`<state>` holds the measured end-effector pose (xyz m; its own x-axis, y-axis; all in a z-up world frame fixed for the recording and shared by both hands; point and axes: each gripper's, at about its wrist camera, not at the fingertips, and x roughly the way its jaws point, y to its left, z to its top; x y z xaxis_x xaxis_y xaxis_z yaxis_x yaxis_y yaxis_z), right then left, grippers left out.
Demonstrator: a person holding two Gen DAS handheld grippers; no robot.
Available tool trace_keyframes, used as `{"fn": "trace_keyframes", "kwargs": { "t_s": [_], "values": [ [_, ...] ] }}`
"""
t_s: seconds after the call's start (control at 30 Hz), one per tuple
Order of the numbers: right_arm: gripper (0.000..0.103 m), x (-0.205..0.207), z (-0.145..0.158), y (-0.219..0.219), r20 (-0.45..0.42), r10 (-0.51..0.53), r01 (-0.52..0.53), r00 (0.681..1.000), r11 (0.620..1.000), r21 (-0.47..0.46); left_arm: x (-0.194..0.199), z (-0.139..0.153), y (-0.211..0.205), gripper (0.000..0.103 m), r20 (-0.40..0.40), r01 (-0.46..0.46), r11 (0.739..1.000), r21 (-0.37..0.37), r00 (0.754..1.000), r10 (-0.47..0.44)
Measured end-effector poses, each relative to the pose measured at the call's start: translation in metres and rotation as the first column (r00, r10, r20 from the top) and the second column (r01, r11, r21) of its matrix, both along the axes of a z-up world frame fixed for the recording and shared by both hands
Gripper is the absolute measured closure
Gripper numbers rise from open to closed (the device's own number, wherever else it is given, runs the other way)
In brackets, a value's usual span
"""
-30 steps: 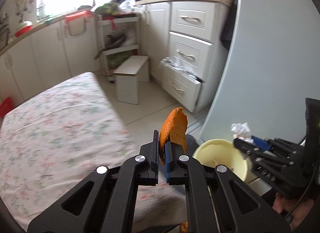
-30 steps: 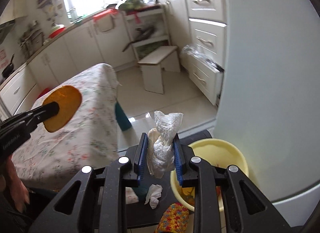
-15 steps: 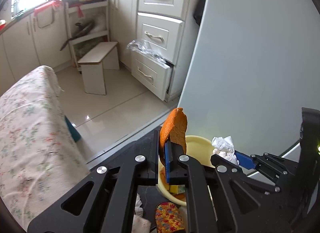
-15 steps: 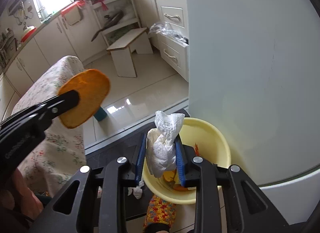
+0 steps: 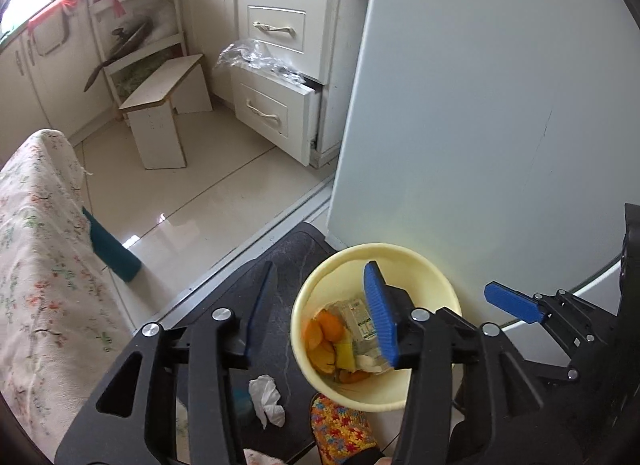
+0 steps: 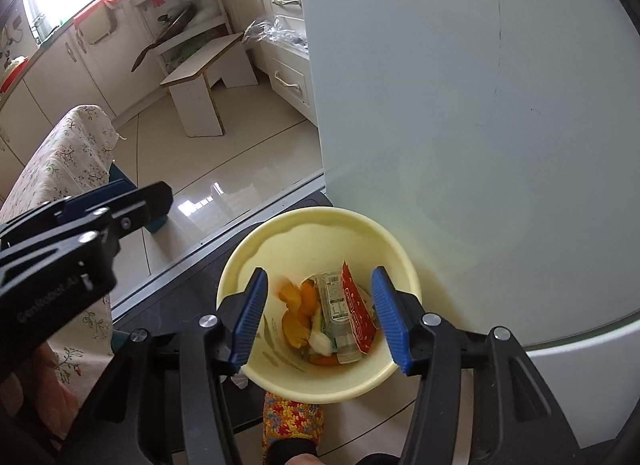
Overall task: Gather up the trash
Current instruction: 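Lower the open right gripper toward the white tissue on the floor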
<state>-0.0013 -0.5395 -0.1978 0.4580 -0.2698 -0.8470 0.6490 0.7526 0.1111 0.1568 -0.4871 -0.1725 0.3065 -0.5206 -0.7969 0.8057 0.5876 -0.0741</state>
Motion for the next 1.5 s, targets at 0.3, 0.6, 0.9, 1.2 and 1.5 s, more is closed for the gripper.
{"fn": "trace_keyframes", "kwargs": {
  "t_s": [0.3, 0.6, 0.9, 1.2, 1.5],
  "values": [
    [0.048, 0.022, -0.009, 0.091, -0.096, 0.395, -0.401, 0.914, 0.914, -0.060, 0.030, 0.045, 0.079, 0.052, 0.082, -0.127, 0.991, -0.041, 0.988, 0.130],
    [0.046, 0.029, -0.149, 0.261, -0.588, 0.739, -0.925, 0.329, 0.378, -0.042, 0.044, 0.062, 0.165, 0.050, 0.100, -0.228, 0.971, -0.068, 0.967, 0.234],
    [0.044, 0.054, -0.267, 0.291, -0.660, 0.713, -0.937, 0.237, 0.347, 0.038, 0.042, 0.033, 0.210, 0.050, 0.030, -0.257, 0.965, -0.050, 0.966, 0.259],
    [0.044, 0.080, -0.333, 0.274, -0.662, 0.703, -0.929, 0.258, 0.368, 0.029, 0.055, 0.019, 0.239, 0.050, -0.050, -0.303, 0.951, -0.066, 0.952, 0.300],
    [0.093, 0.099, -0.348, 0.279, -0.650, 0.718, -0.939, 0.249, 0.343, 0.019, 0.054, 0.018, 0.242, 0.050, -0.059, -0.302, 0.951, -0.074, 0.953, 0.298]
  ]
}}
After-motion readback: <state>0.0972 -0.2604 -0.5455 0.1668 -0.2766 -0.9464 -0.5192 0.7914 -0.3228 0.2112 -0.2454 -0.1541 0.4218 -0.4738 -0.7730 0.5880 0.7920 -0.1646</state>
